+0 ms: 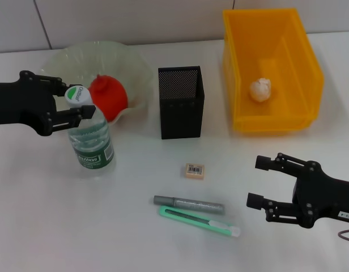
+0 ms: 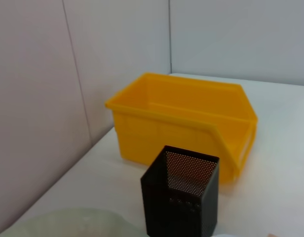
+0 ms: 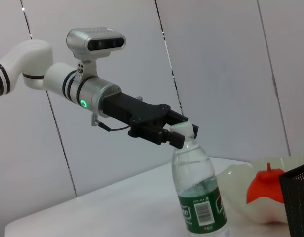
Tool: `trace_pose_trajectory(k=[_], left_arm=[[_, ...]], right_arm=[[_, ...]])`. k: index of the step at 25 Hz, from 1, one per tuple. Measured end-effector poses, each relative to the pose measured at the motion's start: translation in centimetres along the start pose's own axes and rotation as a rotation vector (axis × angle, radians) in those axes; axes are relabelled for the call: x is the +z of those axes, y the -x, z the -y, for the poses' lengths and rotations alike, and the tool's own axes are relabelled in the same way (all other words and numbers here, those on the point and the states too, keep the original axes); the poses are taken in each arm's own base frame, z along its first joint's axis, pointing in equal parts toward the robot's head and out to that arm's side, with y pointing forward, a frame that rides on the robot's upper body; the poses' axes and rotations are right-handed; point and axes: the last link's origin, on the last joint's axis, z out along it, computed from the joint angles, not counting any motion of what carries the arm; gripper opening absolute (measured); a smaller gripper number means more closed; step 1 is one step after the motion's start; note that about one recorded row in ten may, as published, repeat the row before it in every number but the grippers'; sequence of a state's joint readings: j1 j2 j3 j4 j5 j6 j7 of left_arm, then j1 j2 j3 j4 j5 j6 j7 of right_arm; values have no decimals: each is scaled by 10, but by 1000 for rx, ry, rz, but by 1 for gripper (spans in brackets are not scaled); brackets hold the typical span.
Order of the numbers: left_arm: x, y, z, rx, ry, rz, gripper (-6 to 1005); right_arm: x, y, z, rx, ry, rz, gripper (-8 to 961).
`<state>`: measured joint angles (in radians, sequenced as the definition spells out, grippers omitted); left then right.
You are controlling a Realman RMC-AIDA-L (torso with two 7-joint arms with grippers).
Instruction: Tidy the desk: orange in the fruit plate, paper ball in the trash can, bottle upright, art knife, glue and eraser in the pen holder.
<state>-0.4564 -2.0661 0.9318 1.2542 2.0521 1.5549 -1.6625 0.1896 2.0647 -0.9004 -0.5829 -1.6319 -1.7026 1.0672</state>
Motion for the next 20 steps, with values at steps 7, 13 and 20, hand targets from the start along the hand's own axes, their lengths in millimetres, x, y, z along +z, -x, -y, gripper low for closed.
trace_pose_trajectory(k=[7,13,20], left_arm=[[-2,-4,4,-7,-22,-15,583],[-13,-15,0,17,-28,-89,698],[-32,-30,-37,114,142,-314,801]], right_arm=[[0,0,0,-1,0,0,836],[-2,2,-1,-8,2,5,836],[-21,15,6,-11,-62,89,836]])
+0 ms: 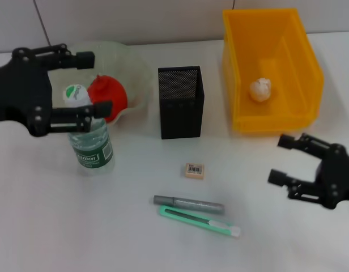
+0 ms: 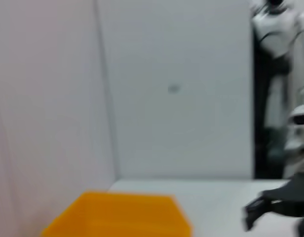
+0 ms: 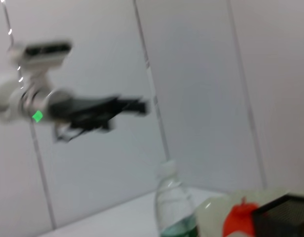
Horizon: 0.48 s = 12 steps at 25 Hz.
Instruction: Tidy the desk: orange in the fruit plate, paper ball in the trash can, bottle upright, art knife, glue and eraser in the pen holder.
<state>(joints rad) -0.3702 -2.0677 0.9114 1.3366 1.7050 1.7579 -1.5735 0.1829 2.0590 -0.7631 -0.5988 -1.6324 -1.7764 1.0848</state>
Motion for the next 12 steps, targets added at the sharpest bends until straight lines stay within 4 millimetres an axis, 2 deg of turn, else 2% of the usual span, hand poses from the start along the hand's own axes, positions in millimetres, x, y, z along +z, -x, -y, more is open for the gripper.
trace_pose_trajectory(k=[2,3,4,5,7,9,11,12], left_arm=[[4,15,-8,-20,33,-45,810],[4,15,-8,-20,33,-45,810],[9,37,-17,-32,54,-71,810],[9,37,-17,-32,54,-71,810],[14,66,-30,-43,67,-112,810],[14,66,-30,-43,67,-112,810],[23,106,-53,-71,62,-161,810],[24,109,-55,-66,59,-166,810]], right_arm=[[-9,12,5,8,-10,12,836],[-12,19,6,12,-7,10,836],[-15,26,8,9,-3,3,836],[-18,34,9,8,2,-9,836],[-22,53,9,-11,19,-49,836],[-22,72,9,-35,31,-108,836],[-17,98,9,-56,36,-231,836],[-17,98,9,-56,36,-231,836]])
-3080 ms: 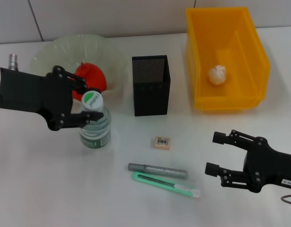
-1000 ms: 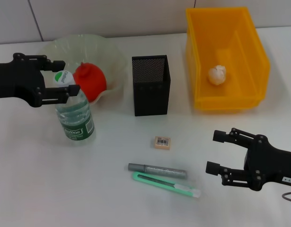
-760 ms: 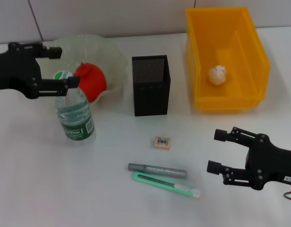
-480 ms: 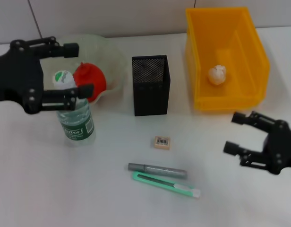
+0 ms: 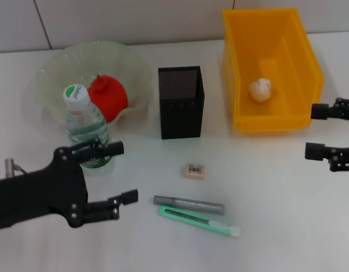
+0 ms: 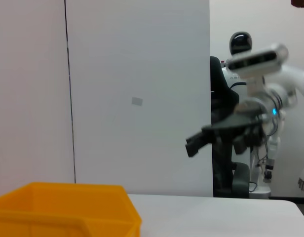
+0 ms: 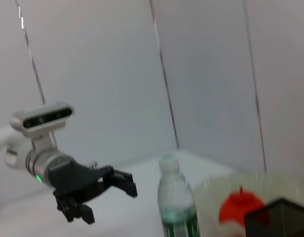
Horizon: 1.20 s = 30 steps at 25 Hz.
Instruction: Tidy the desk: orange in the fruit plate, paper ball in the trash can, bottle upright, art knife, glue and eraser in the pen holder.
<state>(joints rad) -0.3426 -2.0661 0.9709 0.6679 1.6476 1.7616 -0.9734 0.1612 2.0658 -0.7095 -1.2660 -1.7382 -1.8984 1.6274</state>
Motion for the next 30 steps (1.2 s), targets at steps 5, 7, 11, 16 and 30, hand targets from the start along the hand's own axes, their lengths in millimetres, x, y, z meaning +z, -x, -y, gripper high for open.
trace_pose_trajectory(k=[5,7,11,16,30], left_arm=[[2,16,-14,17,-16,-32,811],[4,21,-17,6,-22,-38,811],[6,28,-23,-5,-27,-39,811],[4,33,-27,-54,-42,-43,811],[-4,43,-28,-50,-129,-18,810]], right_arm=[[12,41,6,21,-12,-224,836],[20,59,8,34,-29,-319,836],[52,98,9,65,-110,-580,835],[105,129,1,-2,-191,-868,835],[167,127,-40,-227,46,-1166,835]])
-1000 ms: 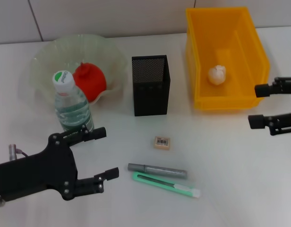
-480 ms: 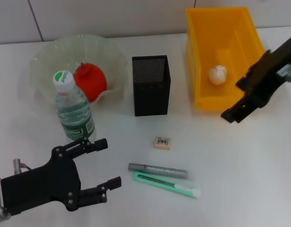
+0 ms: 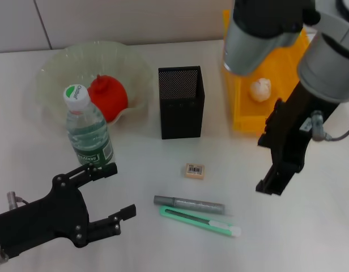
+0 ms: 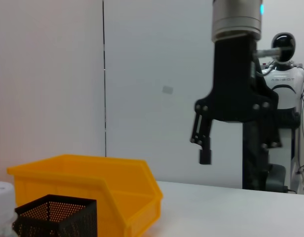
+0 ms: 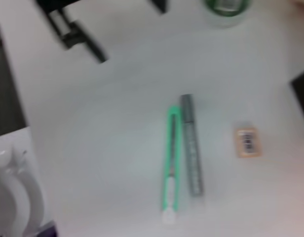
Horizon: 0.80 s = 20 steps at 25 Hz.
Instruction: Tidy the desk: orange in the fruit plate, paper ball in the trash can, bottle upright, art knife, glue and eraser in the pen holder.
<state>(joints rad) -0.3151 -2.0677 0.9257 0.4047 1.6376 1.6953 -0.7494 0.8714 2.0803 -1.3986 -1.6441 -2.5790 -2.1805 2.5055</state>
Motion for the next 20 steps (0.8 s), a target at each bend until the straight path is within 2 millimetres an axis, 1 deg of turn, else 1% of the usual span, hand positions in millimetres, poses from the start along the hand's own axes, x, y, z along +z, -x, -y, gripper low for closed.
trace_pose_trajectory(k=[3,6,11,13,17,20], left_arm=[[-1,0,1,0,-10,-1,810],[-2,1,0,-3,-17,0,810],[-7,2,-3,-13,-22,-4,810],[-8,2,-4,-14,-24,-5,810],[-9,2,-4,-13,-26,-6,810],[-9,2,-4,-10,-25,-6,810]], right_arm=[[5,4,-8,-47,36,10,833],[12,9,-13,-45,47,28,831],[36,20,-23,-42,60,9,827],[42,24,-26,-23,89,27,826],[50,27,-26,31,117,28,823],[58,26,-26,44,102,1,820]])
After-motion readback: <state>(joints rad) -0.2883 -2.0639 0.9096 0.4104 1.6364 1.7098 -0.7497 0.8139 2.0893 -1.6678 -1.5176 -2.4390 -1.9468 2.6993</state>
